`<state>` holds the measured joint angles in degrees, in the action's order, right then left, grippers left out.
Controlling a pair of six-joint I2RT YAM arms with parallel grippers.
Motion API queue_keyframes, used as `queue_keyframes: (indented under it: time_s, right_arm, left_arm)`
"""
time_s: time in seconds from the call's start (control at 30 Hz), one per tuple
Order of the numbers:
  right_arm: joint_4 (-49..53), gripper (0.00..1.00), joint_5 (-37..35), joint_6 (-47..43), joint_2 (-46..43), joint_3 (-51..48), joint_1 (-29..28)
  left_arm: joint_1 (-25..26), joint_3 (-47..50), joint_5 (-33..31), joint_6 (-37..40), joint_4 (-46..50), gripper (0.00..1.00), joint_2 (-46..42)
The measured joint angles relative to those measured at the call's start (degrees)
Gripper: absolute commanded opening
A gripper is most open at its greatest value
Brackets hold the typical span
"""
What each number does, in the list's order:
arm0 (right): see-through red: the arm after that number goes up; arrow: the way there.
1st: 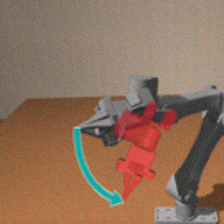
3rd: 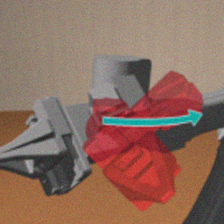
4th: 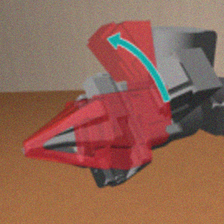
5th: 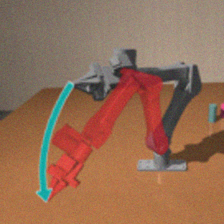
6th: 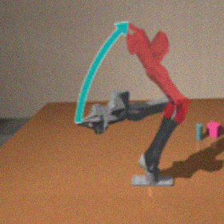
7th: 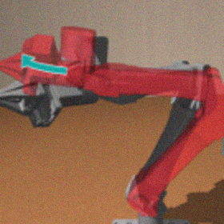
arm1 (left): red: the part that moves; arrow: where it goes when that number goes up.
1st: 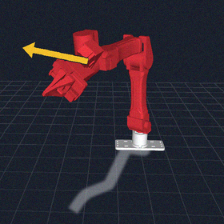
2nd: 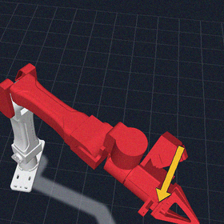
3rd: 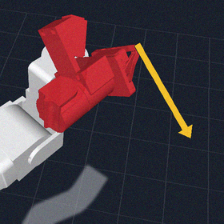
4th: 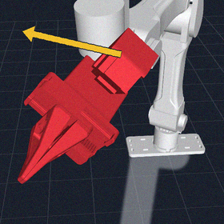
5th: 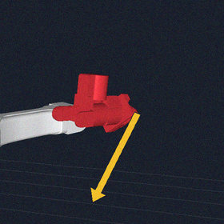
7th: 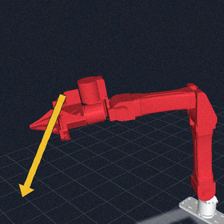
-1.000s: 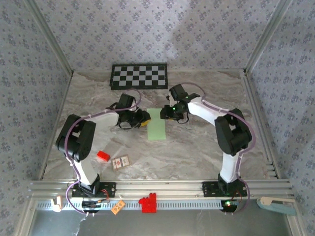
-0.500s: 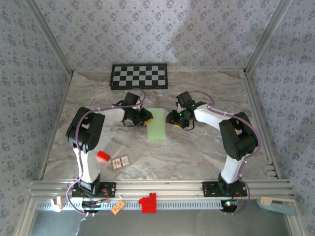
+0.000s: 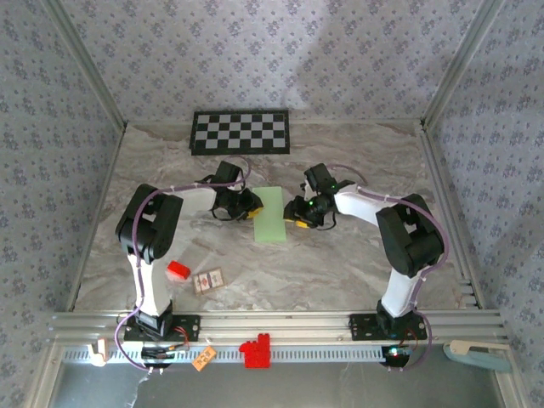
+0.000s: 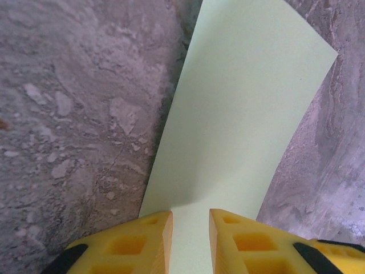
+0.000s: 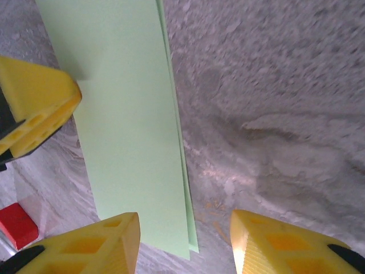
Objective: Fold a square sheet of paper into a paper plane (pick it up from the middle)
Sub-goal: First fold the square sheet of paper in half at the center of the table, then fold the triangle a second time at the center of the table.
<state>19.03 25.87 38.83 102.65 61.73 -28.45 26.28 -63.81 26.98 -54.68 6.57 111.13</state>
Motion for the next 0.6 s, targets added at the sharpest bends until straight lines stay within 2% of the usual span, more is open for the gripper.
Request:
queue_keyframes:
  time_s: [0.17, 0.37, 0.6]
  right_arm:
    - [0.0, 0.47, 1.6, 0.7, 0.7, 0.0, -1.1]
    - [0.0, 0.41, 2.5, 1.3, 2.1, 0.0, -2.3]
    - [0.0, 0.41, 2.6, 1.8, 3.2, -0.1, -3.9]
  left_arm:
    - [0.0, 0.0, 0.0, 0.1, 0.0, 0.25, 0.0]
    - [0.0, 0.0, 0.0, 0.1, 0.0, 0.25, 0.0]
    - [0.0, 0.0, 0.0, 0.1, 0.0, 0.25, 0.0]
